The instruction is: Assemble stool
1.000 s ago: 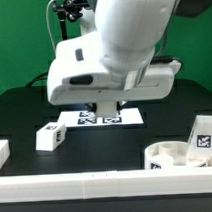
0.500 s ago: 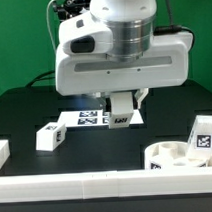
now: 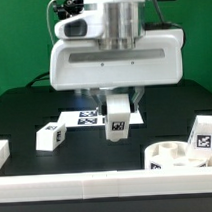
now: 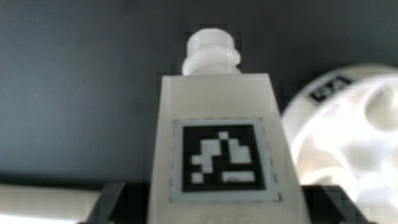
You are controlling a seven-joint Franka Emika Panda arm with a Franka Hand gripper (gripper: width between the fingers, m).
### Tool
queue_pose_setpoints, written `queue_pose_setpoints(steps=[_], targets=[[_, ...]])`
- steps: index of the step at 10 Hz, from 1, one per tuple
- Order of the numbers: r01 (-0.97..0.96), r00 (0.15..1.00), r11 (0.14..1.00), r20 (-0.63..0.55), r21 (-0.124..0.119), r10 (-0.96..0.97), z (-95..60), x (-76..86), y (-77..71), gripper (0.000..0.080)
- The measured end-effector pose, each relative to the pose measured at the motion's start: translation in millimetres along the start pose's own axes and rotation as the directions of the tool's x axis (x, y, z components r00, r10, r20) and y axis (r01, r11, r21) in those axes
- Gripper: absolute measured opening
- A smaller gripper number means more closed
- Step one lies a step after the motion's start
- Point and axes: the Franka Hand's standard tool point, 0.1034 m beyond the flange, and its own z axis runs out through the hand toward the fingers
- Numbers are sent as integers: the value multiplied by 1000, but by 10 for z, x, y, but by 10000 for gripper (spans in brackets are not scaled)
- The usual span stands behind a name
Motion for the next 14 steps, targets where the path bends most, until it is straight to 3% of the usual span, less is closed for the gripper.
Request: queue_pose_setpoints(steps=[1, 2, 3, 4, 6, 7, 8, 9, 11, 12, 14], targets=[[-22, 996, 1000, -85, 17, 24, -74, 78, -92, 338], [-31, 983, 999, -178, 14, 33, -74, 153, -160, 338], [-22, 972, 1000, -234, 1, 22, -38, 180, -181, 338], [-18, 948, 999, -318, -27, 9, -59, 186, -106, 338], [-22, 912, 998, -411, -59, -4, -76, 184, -46, 338], [-24, 902, 998, -432, -66, -7, -64, 176, -48, 338], [-17, 919, 999, -395, -44, -1, -104, 206, -123, 338], [-15, 911, 999, -412, -39, -2, -153, 270, -180, 338], [9, 910, 1000, -415, -22, -17, -11, 371, -465, 338], [19, 908, 1000, -417, -20, -26, -1, 416, -540, 338], [16, 909, 1000, -415, -22, -24, 9, 409, -507, 338]])
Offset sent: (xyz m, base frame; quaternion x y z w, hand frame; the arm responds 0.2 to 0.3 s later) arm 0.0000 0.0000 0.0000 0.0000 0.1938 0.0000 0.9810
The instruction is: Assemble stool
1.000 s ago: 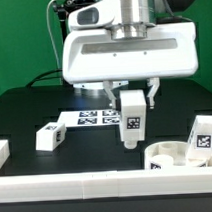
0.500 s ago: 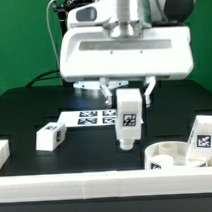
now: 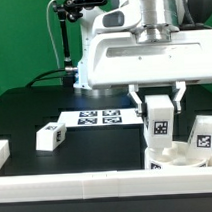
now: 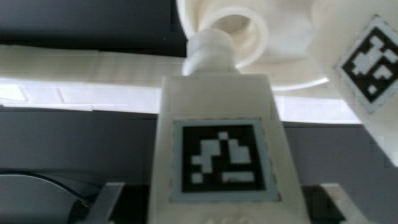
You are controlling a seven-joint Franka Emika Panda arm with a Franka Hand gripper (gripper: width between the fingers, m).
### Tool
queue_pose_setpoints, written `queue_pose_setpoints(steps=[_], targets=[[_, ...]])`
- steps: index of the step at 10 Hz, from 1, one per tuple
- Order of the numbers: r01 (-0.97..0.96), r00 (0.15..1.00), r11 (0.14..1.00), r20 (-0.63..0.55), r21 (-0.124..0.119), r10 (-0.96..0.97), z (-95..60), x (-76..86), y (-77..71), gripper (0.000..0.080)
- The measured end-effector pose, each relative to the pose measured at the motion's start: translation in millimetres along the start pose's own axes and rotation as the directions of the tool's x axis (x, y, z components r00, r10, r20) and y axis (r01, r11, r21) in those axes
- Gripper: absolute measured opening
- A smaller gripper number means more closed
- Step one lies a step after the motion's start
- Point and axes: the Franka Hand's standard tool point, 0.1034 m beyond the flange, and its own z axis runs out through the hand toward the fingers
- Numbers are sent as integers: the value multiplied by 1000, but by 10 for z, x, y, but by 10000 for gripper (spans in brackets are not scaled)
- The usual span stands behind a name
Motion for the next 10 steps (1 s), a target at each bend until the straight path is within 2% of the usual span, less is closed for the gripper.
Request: queue_pose_setpoints(steps=[2, 4, 10], targets=[[2, 1000, 1000, 0, 2, -2, 3, -1, -22, 338], [11, 1000, 1000, -4, 13, -11, 8, 26, -124, 338], [17, 1000, 1000, 8, 12, -17, 65, -49, -128, 338]])
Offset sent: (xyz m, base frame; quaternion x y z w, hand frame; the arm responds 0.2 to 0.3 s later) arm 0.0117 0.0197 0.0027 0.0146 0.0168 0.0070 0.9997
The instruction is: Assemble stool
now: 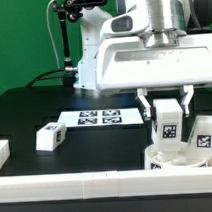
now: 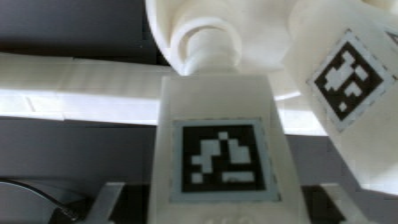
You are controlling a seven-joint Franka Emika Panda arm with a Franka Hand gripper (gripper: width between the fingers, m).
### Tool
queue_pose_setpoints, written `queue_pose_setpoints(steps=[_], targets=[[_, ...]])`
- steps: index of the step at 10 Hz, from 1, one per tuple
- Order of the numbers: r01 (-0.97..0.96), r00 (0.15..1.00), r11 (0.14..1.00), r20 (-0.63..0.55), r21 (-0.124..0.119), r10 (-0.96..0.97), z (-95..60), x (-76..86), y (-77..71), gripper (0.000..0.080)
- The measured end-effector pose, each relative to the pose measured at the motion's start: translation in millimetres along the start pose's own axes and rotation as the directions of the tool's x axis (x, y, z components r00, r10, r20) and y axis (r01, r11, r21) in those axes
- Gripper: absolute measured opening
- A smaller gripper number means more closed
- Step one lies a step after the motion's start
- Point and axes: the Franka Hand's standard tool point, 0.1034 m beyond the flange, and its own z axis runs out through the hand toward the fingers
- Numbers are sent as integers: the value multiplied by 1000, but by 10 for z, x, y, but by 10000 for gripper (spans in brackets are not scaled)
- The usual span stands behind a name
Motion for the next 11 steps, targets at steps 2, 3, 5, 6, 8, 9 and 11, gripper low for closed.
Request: queue_pose_setpoints(steps=[2, 3, 5, 6, 8, 9, 11], targets=[[2, 1000, 1000, -12, -8, -2, 40, -45, 25, 338], [3, 1000, 1000, -13, -11, -4, 55, -88, 29, 338], [5, 998, 1000, -55, -26, -6, 62, -96, 72, 338], [6, 997, 999, -75, -31, -9, 66, -90, 78, 338], [7, 996, 999, -87, -34, -10, 64, -87, 81, 338], [7, 996, 999, -87, -34, -10, 64, -88, 82, 338], [7, 996, 999, -87, -35, -10, 65, -89, 82, 562]])
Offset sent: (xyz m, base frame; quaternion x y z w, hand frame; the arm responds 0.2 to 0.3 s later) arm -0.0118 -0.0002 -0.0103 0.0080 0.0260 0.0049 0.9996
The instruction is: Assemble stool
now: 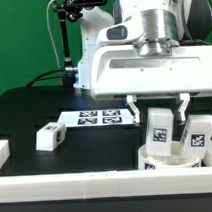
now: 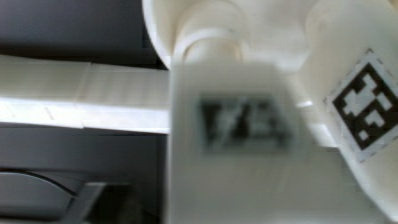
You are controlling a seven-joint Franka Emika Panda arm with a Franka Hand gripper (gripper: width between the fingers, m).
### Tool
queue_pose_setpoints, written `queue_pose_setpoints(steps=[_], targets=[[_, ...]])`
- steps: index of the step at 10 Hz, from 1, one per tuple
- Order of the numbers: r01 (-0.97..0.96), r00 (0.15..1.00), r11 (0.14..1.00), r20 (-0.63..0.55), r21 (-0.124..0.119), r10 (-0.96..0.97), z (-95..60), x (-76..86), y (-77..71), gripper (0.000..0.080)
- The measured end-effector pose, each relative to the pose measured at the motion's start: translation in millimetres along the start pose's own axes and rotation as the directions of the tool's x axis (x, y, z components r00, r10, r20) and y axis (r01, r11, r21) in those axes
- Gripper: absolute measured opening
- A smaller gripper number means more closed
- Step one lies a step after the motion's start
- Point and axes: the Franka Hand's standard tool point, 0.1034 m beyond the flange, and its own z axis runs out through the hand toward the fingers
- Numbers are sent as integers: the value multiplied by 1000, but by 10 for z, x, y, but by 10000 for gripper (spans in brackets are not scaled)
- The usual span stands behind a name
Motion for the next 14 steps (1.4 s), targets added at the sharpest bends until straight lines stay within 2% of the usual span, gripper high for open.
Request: queue_pose_setpoints(steps=[1, 2, 4, 8, 11, 14], targets=[[0, 1000, 1000, 3, 1, 0, 0, -3, -1, 562], [-1, 1000, 1000, 10, 3, 1, -5, -5, -6, 632], [-9, 1000, 1000, 30, 8, 9, -34, 18, 5, 646], [-47, 989, 998, 142, 42, 40, -208, 272, 102, 648], [-45, 990, 998, 133, 39, 39, -184, 258, 100, 648], [-68, 983, 997, 176, 44, 59, -171, 219, 82, 648]])
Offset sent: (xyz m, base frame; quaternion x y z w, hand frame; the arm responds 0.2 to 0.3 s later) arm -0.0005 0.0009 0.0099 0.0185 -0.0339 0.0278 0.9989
